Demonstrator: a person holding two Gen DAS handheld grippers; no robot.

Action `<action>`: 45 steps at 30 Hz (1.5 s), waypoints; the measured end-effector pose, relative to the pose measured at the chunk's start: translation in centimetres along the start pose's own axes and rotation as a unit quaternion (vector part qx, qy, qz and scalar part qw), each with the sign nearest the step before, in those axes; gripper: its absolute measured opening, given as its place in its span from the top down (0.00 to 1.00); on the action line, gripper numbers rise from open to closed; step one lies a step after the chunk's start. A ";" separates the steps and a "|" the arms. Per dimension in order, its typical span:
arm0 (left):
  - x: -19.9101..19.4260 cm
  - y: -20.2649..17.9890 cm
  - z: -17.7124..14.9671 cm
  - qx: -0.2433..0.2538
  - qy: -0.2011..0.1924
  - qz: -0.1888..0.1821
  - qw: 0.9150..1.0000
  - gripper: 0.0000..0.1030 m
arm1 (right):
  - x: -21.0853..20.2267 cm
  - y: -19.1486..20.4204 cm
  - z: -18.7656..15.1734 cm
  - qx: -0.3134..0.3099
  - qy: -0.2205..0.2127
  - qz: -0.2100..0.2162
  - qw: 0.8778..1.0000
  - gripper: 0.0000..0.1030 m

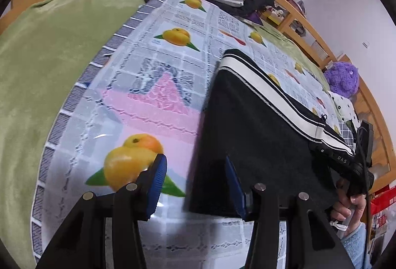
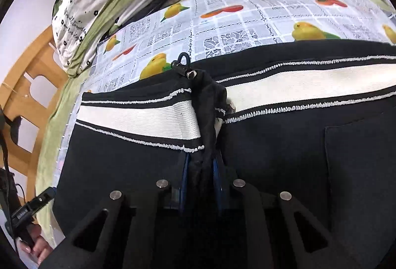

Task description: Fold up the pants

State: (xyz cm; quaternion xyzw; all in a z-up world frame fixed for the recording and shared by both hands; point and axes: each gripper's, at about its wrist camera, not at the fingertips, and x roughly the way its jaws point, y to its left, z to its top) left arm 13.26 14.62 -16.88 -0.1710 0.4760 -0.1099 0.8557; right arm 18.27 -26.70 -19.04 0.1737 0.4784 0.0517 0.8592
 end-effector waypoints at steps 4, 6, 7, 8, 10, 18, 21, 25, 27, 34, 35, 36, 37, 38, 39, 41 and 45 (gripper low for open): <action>0.5 -1.5 1.1 0.030 0.006 0.007 1.000 0.55 | -2.3 1.3 -0.4 -0.035 0.018 -0.039 0.998 0.76; 1.0 -2.1 1.8 0.036 0.017 -0.003 0.999 0.55 | -5.7 0.5 -1.8 -0.046 -0.004 -0.043 0.998 0.68; 1.4 -2.5 2.4 0.043 0.021 -0.006 0.999 0.55 | -7.9 -0.5 -2.9 -0.051 -0.018 -0.052 0.997 0.61; 1.8 -2.9 2.7 0.050 0.024 -0.003 0.998 0.55 | -9.7 -1.5 -3.8 -0.051 -0.031 -0.060 0.996 0.58; 2.8 -3.4 3.5 0.066 0.030 0.009 0.997 0.55 | -12.8 -3.7 -5.5 -0.037 -0.050 -0.072 0.995 0.55; 7.5 -3.7 6.1 0.091 0.057 0.012 0.994 0.55 | -18.5 -17.0 -13.3 0.176 -0.063 -0.130 0.974 0.47; 8.2 -4.7 6.4 0.099 0.056 0.012 0.993 0.68 | -17.7 -19.6 -13.3 0.236 -0.084 -0.062 0.966 0.47; 7.3 -5.3 5.5 0.112 0.029 0.034 0.993 0.89 | -16.0 -21.3 -11.8 0.271 -0.125 -0.012 0.954 0.64; 6.1 -5.0 5.4 0.108 0.018 0.039 0.993 0.90 | -14.5 -20.9 -10.2 0.254 -0.101 -0.032 0.961 0.85; 0.7 -0.2 1.3 0.069 0.000 0.075 0.995 0.89 | -13.8 -17.7 -9.2 0.206 -0.062 -0.044 0.976 0.86; 0.0 0.8 0.8 0.057 0.002 0.076 0.995 0.89 | -13.6 -17.0 -9.6 0.199 -0.052 -0.036 0.978 0.86; -0.4 1.5 0.5 0.051 0.004 0.074 0.996 0.89 | -13.4 -16.5 -9.9 0.192 -0.045 -0.030 0.980 0.85; -0.8 2.1 0.4 0.043 0.005 0.069 0.997 0.88 | -13.2 -15.9 -10.1 0.184 -0.041 -0.026 0.982 0.83; -1.1 2.6 0.3 0.029 0.006 0.067 0.997 0.84 | -13.1 -15.4 -10.4 0.176 -0.040 -0.027 0.983 0.82; -1.3 2.8 0.3 0.018 0.007 0.070 0.997 0.82 | -13.0 -14.8 -10.6 0.165 -0.039 -0.034 0.985 0.82; -1.9 2.5 0.0 0.016 0.011 0.087 0.996 0.76 | -13.2 -14.2 -10.4 0.148 -0.034 -0.046 0.987 0.80; -3.5 1.8 -1.7 0.021 0.008 0.113 0.993 0.55 | -16.0 -14.9 -9.3 0.129 -0.060 -0.068 0.987 0.70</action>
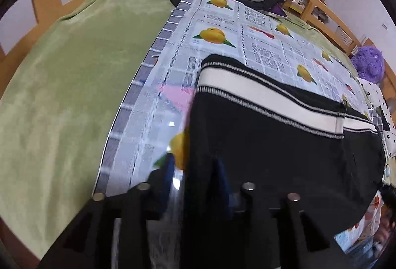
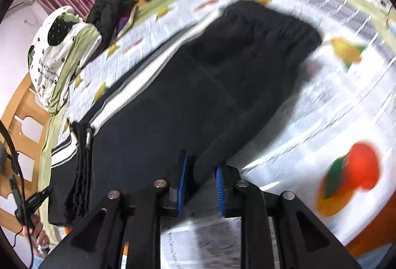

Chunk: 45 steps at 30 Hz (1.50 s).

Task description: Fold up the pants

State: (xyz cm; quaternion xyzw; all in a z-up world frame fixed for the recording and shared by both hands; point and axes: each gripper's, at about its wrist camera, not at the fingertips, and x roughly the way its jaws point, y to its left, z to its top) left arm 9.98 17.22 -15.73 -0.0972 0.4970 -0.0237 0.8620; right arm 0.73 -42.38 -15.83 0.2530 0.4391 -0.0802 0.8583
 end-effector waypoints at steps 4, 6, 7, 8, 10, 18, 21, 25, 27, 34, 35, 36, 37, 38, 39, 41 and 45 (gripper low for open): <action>-1.3 0.9 -2.3 -0.046 0.005 -0.009 0.999 0.50 | 0.4 -2.7 3.0 0.021 -0.005 -0.029 0.999 0.49; -1.9 1.2 -3.4 -0.065 0.008 -0.009 0.998 0.49 | 1.5 -4.3 4.5 0.050 0.006 -0.014 0.999 0.49; -2.2 1.4 -4.0 -0.075 0.007 -0.011 0.997 0.47 | 2.5 -5.2 5.4 0.070 0.014 -0.014 0.997 0.49; -2.4 1.6 -4.6 -0.087 0.007 -0.014 0.996 0.44 | 3.2 -5.6 6.0 0.081 0.017 -0.014 0.996 0.51; -2.5 2.1 -5.5 -0.114 0.011 -0.021 0.993 0.44 | 4.9 -5.8 7.3 0.088 0.010 -0.004 0.996 0.74; -1.4 1.0 -7.1 -0.132 0.003 -0.042 0.990 0.39 | 4.8 -6.5 7.0 0.047 -0.008 0.004 0.999 0.75; -1.0 -0.2 -7.1 -0.107 -0.008 -0.031 0.994 0.38 | 4.9 -4.6 6.3 -0.026 -0.001 -0.020 0.999 0.59; -0.9 -0.4 -7.4 -0.107 -0.029 -0.026 0.993 0.38 | 5.2 -3.8 5.4 -0.061 -0.019 -0.015 0.998 0.42; -1.0 -0.2 -7.5 -0.111 -0.034 -0.031 0.993 0.38 | 5.5 -3.9 5.4 -0.051 -0.034 0.001 0.998 0.36; -0.8 0.5 -7.6 -0.130 -0.028 -0.047 0.990 0.38 | 6.5 -1.5 4.6 -0.099 -0.039 -0.029 0.994 0.20; -0.7 0.6 -7.7 -0.134 -0.027 -0.052 0.989 0.38 | 6.6 -1.5 4.7 -0.098 -0.038 -0.027 0.994 0.20; -0.6 0.8 -7.7 -0.141 -0.026 -0.058 0.988 0.38 | 6.6 -1.6 4.8 -0.094 -0.036 -0.024 0.995 0.20; -0.6 0.9 -7.8 -0.145 -0.026 -0.062 0.987 0.39 | 6.7 -1.6 4.9 -0.091 -0.036 -0.022 0.995 0.20; -0.6 1.0 -7.8 -0.150 -0.028 -0.066 0.986 0.39 | 6.6 -1.7 4.7 -0.090 -0.036 -0.022 0.995 0.20; -0.6 1.1 -7.8 -0.154 -0.029 -0.067 0.985 0.41 | 6.6 -1.7 4.7 -0.088 -0.037 -0.023 0.995 0.20; -0.8 0.9 -7.9 -0.153 -0.031 -0.062 0.986 0.56 | 6.7 -1.6 4.5 -0.091 -0.035 -0.029 0.995 0.20; -2.2 -0.1 -7.6 -0.130 -0.052 -0.042 0.989 0.83 | 6.6 -1.6 4.7 -0.087 -0.016 -0.023 0.996 0.20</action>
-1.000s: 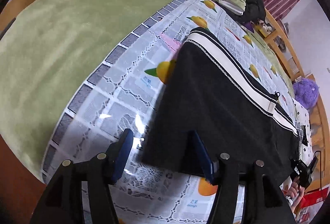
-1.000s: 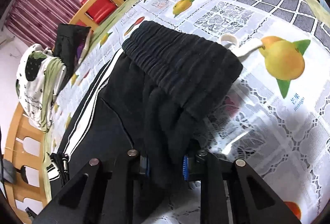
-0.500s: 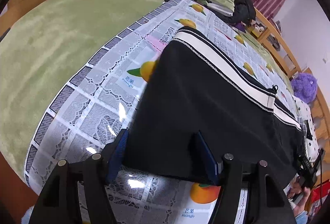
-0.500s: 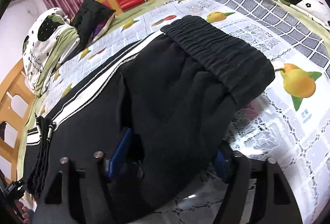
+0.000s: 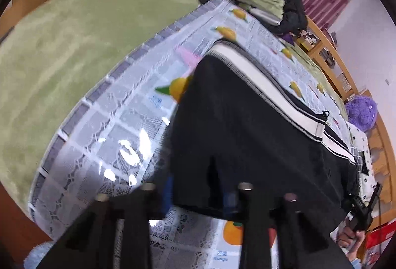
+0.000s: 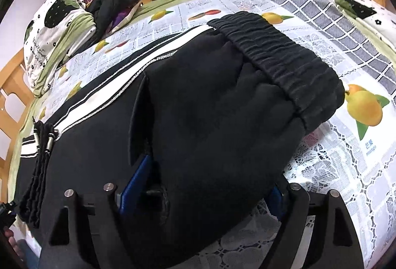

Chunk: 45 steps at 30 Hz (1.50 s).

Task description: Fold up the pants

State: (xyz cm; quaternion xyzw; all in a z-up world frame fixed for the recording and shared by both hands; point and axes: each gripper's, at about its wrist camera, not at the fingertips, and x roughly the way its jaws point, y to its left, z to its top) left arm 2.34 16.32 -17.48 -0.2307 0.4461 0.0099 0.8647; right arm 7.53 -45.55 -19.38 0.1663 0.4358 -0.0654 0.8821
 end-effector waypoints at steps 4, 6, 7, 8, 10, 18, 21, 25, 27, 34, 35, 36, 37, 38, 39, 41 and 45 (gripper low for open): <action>-3.5 -4.3 1.4 0.046 -0.040 -0.007 0.998 0.87 | -1.3 -0.5 0.4 0.013 0.024 0.022 0.999 0.39; -5.7 -8.1 2.3 0.087 -0.061 -0.027 0.994 0.87 | -3.0 -1.3 0.6 0.031 0.021 0.032 0.999 0.46; -6.6 -10.0 2.6 0.108 -0.070 -0.038 0.991 0.88 | -4.3 -1.6 0.5 0.037 0.006 0.033 0.999 0.46; -7.2 -12.3 2.7 0.131 -0.077 -0.052 0.987 0.88 | -5.6 -1.7 0.5 0.038 -0.013 0.029 0.999 0.46; -7.8 -16.5 2.4 0.167 -0.077 -0.086 0.979 0.88 | -8.4 -1.7 0.3 0.024 -0.043 0.011 0.999 0.46; -1.3 -29.3 -4.7 0.238 0.026 -0.191 0.952 0.88 | -13.7 -0.9 -0.2 -0.014 -0.077 0.006 0.997 0.45; 1.6 -30.4 -7.6 0.237 0.069 -0.213 0.945 0.89 | -13.4 -0.5 -0.3 -0.023 -0.063 0.010 0.998 0.46; 1.9 -29.4 -8.7 0.235 0.112 -0.217 0.941 0.89 | -12.8 0.3 -0.9 -0.037 -0.046 0.025 0.998 0.44; 0.0 -28.0 -8.4 0.243 0.094 -0.217 0.941 0.87 | -12.3 0.8 -1.2 -0.034 -0.033 0.048 0.998 0.43; -1.2 -20.1 -3.3 0.187 0.029 -0.114 0.975 0.64 | -7.5 5.9 -1.9 -0.033 0.042 0.170 0.984 0.42; -0.9 -19.0 -2.6 0.169 0.027 -0.109 0.979 0.64 | -6.4 6.9 -2.0 -0.033 0.055 0.182 0.981 0.42; -0.9 -17.5 -1.9 0.149 0.021 -0.101 0.983 0.64 | -5.3 8.2 -2.2 -0.033 0.067 0.193 0.978 0.42; -0.7 -16.4 -1.5 0.134 0.013 -0.089 0.987 0.64 | -4.2 9.3 -2.3 -0.031 0.076 0.201 0.976 0.42; -0.7 -15.3 -1.1 0.121 0.004 -0.074 0.990 0.64 | -3.2 10.1 -2.5 -0.026 0.082 0.208 0.974 0.42; -0.5 -14.4 -0.7 0.108 -0.003 -0.064 0.992 0.64 | -2.2 10.9 -2.5 -0.015 0.088 0.217 0.972 0.42; -0.2 -13.2 0.1 0.083 -0.007 -0.069 0.994 0.64 | -0.4 11.8 -2.7 0.016 0.103 0.246 0.964 0.42; 0.9 -12.6 0.6 0.070 0.004 -0.088 0.994 0.64 | 2.4 14.2 -2.7 0.023 0.121 0.231 0.965 0.43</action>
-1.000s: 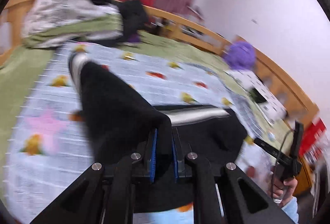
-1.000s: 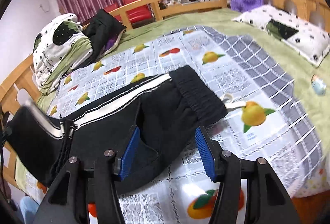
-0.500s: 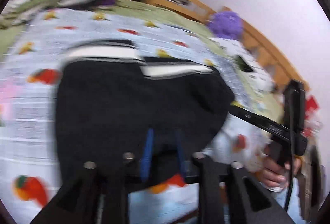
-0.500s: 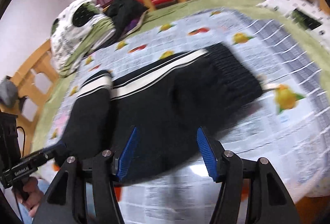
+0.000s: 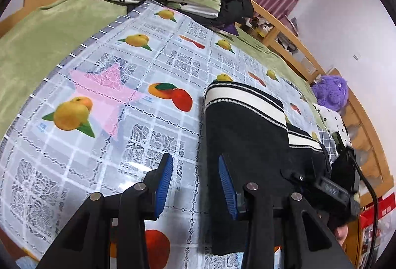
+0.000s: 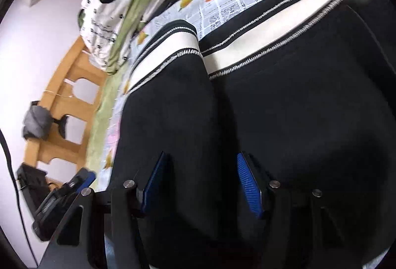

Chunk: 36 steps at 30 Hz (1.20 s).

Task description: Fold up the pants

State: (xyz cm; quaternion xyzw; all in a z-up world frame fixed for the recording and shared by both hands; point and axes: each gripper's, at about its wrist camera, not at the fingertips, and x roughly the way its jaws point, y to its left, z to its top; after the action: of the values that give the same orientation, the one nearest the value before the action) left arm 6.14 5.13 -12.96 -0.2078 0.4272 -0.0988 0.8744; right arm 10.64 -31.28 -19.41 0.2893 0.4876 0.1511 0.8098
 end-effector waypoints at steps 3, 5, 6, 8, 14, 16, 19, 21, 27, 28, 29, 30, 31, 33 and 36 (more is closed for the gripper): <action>0.9 -0.2 -0.5 0.016 0.010 0.015 1.000 0.64 | 0.9 1.5 1.2 -0.022 0.020 -0.003 1.000 0.81; 1.1 -0.4 -0.7 0.020 0.013 0.017 1.000 0.64 | -0.2 2.8 1.8 -0.060 0.018 -0.011 0.998 0.88; 1.0 -0.7 -0.7 0.022 0.012 0.016 1.000 0.64 | -1.3 3.2 2.0 -0.073 0.004 -0.011 0.997 0.89; 0.8 -1.1 -0.8 0.028 0.005 0.013 1.000 0.64 | -4.4 4.1 2.2 -0.098 -0.031 -0.012 0.995 0.90; 0.7 -3.1 -1.7 0.034 -0.003 -0.033 0.999 0.64 | -12.1 3.1 3.7 -0.154 -0.103 -0.088 0.979 0.90; 1.1 -4.3 -2.1 0.048 0.009 -0.059 0.997 0.64 | -15.1 0.9 4.7 -0.138 -0.128 -0.106 0.976 0.90; 1.8 -6.4 -3.1 0.078 0.026 -0.068 0.994 0.64 | -18.3 -2.6 5.8 -0.127 -0.141 -0.155 0.969 0.90; 2.4 -7.9 -4.1 0.095 0.045 -0.083 0.991 0.64 | -19.0 -5.7 6.6 -0.107 -0.141 -0.184 0.967 0.90; 3.9 -13.1 -8.3 0.166 0.116 -0.139 0.969 0.64 | -17.5 -13.5 7.2 -0.049 -0.112 -0.216 0.969 0.85; 3.9 -13.8 -8.9 0.177 0.125 -0.148 0.965 0.64 | -17.6 -13.5 7.0 -0.052 -0.115 -0.216 0.968 0.80; 3.7 -14.4 -9.5 0.189 0.133 -0.161 0.959 0.61 | -17.9 -13.5 7.0 -0.057 -0.116 -0.219 0.967 0.77; 3.5 -14.8 -10.0 0.199 0.139 -0.173 0.954 0.49 | -18.2 -13.4 6.8 -0.061 -0.119 -0.225 0.965 0.74; 3.3 -15.2 -10.4 0.210 0.143 -0.179 0.951 0.43 | -18.7 -13.6 6.6 -0.062 -0.125 -0.225 0.964 0.72; 2.9 -16.1 -11.5 0.234 0.133 -0.161 0.950 0.39 | -19.4 -14.3 6.4 -0.048 -0.135 -0.217 0.966 0.63; 3.6 -17.2 -12.8 0.255 0.120 -0.108 0.953 0.39 | -19.6 -15.6 6.0 -0.017 -0.137 -0.205 0.969 0.53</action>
State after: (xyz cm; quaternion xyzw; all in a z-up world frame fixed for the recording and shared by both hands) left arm -1.67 -15.09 -14.89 -0.0097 0.4641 -0.3228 0.8248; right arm 5.95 -55.81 -13.05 0.1872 0.4181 -0.0511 0.8874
